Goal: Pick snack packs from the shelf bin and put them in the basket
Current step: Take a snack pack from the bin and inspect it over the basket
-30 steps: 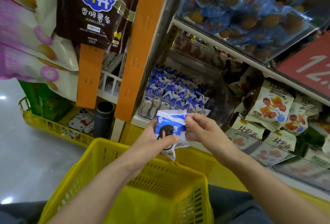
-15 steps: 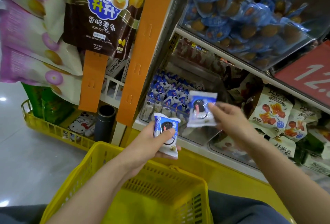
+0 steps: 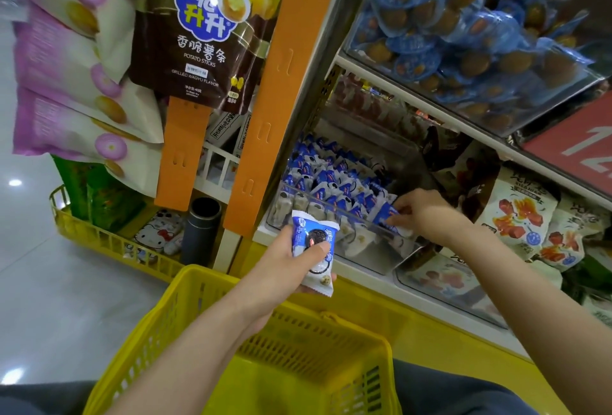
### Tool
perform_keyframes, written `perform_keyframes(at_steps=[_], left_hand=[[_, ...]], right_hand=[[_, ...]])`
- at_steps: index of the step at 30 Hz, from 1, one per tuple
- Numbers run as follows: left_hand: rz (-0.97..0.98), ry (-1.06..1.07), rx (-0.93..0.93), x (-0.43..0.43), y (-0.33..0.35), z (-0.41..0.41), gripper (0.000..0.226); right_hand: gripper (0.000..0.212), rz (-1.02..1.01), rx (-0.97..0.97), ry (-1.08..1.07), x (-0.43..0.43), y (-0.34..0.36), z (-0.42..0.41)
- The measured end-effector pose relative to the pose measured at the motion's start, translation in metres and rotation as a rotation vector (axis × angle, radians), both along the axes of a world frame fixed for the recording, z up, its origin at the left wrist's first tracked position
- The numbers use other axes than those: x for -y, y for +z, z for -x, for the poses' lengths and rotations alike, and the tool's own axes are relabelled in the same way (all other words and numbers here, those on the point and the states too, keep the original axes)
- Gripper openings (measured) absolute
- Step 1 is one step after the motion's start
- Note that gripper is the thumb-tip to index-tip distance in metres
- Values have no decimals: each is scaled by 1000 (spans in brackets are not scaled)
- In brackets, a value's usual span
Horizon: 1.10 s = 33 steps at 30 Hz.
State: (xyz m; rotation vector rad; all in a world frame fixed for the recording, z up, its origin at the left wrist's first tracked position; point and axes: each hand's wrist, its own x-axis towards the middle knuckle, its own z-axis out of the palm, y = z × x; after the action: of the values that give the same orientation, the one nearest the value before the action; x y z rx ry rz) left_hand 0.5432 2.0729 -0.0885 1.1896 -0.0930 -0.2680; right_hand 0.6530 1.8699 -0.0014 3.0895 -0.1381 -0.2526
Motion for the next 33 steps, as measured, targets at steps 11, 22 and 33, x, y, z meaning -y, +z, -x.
perform_keyframes(at_steps=[11,22,33], left_hand=[[-34,8,8,0,2,1,20],[-61,-16,-20,6,-6,1,24],[-214,98,58,13,-22,4,30]], right_hand=[[25,-297,40,-9,0,-37,-24],[46,-402,79,82,-13,-28,7],[9,-1081,164,292,-44,-84,90]])
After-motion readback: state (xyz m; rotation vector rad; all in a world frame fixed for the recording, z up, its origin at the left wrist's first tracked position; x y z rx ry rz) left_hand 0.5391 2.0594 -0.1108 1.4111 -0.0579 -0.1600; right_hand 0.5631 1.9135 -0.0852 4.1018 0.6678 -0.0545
